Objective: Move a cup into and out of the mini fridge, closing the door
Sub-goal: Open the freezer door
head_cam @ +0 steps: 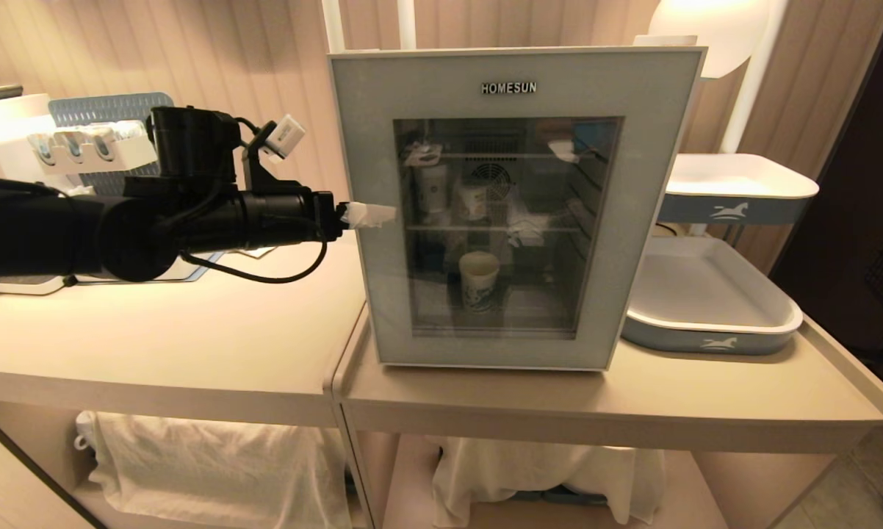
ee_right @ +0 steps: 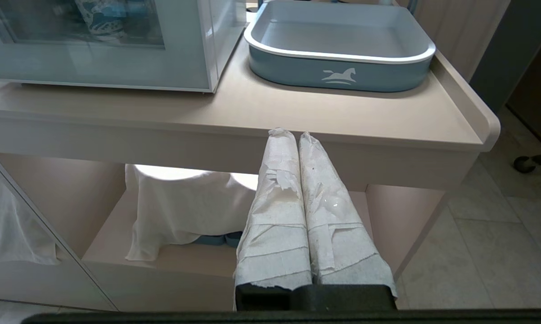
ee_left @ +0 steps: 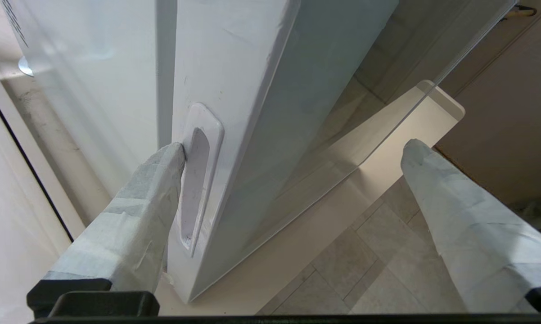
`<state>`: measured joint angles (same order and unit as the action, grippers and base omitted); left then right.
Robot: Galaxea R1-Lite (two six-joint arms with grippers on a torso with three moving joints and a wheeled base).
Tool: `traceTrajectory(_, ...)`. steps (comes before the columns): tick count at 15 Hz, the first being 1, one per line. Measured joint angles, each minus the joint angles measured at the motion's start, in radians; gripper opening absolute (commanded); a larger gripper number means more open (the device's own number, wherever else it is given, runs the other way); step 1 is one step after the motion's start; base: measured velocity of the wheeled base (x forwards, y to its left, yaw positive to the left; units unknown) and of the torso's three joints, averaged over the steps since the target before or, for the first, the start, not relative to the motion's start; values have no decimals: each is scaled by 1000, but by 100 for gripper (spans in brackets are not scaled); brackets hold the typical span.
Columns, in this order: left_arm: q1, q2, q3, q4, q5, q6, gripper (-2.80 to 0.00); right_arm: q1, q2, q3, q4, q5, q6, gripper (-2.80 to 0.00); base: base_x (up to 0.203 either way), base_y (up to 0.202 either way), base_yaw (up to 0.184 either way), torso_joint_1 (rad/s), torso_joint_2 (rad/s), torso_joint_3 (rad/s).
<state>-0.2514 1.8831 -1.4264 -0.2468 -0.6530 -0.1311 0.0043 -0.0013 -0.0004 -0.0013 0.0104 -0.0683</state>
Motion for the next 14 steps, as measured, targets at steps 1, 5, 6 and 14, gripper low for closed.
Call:
traceTrajectory(1, -4, -2, 1, 0, 9, -13, 0, 0, 0, 0, 0, 0, 0, -280, 0, 0, 0, 0, 0, 0)
traceTrajectory(5, -18, -13, 14, 1, 36, -25, 0, 0, 0, 0, 0, 0, 0, -280, 0, 0, 0, 0, 0, 0)
traceTrajectory(6, -21, -16, 16, 3, 38, -26, 0, 0, 0, 0, 0, 0, 0, -280, 0, 0, 0, 0, 0, 0)
traceTrajectory(14, -27, -47, 57, 2, 43, -28, 0, 0, 0, 0, 0, 0, 0, -280, 0, 0, 0, 0, 0, 0)
